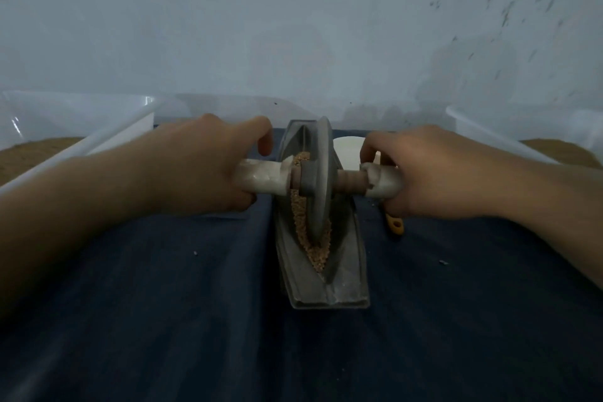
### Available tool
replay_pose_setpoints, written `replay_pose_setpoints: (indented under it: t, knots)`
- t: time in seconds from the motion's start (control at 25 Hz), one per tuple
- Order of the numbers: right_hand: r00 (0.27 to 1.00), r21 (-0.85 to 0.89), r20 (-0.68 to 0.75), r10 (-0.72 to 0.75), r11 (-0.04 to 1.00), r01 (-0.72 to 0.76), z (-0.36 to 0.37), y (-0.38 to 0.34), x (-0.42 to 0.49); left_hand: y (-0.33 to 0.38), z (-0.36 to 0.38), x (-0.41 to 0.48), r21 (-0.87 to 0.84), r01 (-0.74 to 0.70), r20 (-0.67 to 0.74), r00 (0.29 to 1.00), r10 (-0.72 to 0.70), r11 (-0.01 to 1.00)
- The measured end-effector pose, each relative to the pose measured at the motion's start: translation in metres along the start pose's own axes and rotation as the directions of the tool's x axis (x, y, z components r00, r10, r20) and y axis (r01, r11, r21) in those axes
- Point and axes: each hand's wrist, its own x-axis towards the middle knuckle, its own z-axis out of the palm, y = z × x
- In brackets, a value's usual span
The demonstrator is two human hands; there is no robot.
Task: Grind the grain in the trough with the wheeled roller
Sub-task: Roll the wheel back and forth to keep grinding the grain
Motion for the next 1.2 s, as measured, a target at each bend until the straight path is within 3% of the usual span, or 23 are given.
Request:
replay_pose_setpoints:
  t: [0.12,0.2,0.32,0.48,0.72,0.8,0.92,1.0,1.08,1.2]
  knots:
    - [0.995,-0.111,0.086,-0.042,0.992,0.052,0.001,-0.003,0.004,-0.004,-0.005,0.004,0.113,-0.017,0.088,0.996,0.007,0.993]
    - [0.994,-0.117,0.107,0.002,0.993,0.011,0.011,-0.005,0.017,-0.005,0.009,0.018,0.176,-0.012,0.095,0.995,-0.005,0.984]
    - [0.996,-0.136,-0.013,0.086,0.987,-0.087,0.02,-0.002,0.05,-0.012,0.026,0.045,0.156,0.085,0.077,0.992,-0.098,0.984]
    - [0.991,-0.214,-0.106,0.083,0.971,-0.105,0.019,-0.002,0.075,-0.019,0.033,0.059,0.111,0.165,0.082,0.981,-0.174,0.98]
    - [0.992,-0.128,0.079,-0.099,0.986,0.109,-0.001,-0.001,0.024,-0.004,0.015,0.023,0.308,0.033,-0.029,0.999,-0.025,0.951]
    - [0.991,-0.1,0.12,-0.061,0.992,0.073,-0.009,-0.003,0.017,0.002,0.016,0.018,0.306,-0.017,-0.016,1.0,0.023,0.952]
    - [0.96,-0.1,0.279,0.019,0.995,0.009,-0.001,-0.007,0.031,0.006,0.025,0.027,0.291,0.027,-0.027,0.999,-0.019,0.956]
    - [0.976,-0.099,0.209,0.067,0.994,-0.047,0.011,-0.007,0.045,0.005,0.032,0.04,0.311,0.098,-0.125,0.99,-0.062,0.945]
    - [0.993,-0.088,-0.002,0.117,0.989,-0.117,0.022,-0.001,0.054,0.003,0.038,0.05,0.337,0.164,-0.227,0.97,-0.089,0.927]
    - [0.98,-0.145,-0.184,0.07,0.985,-0.097,0.027,0.0,0.054,0.001,0.042,0.053,0.296,0.196,-0.231,0.964,-0.129,0.935]
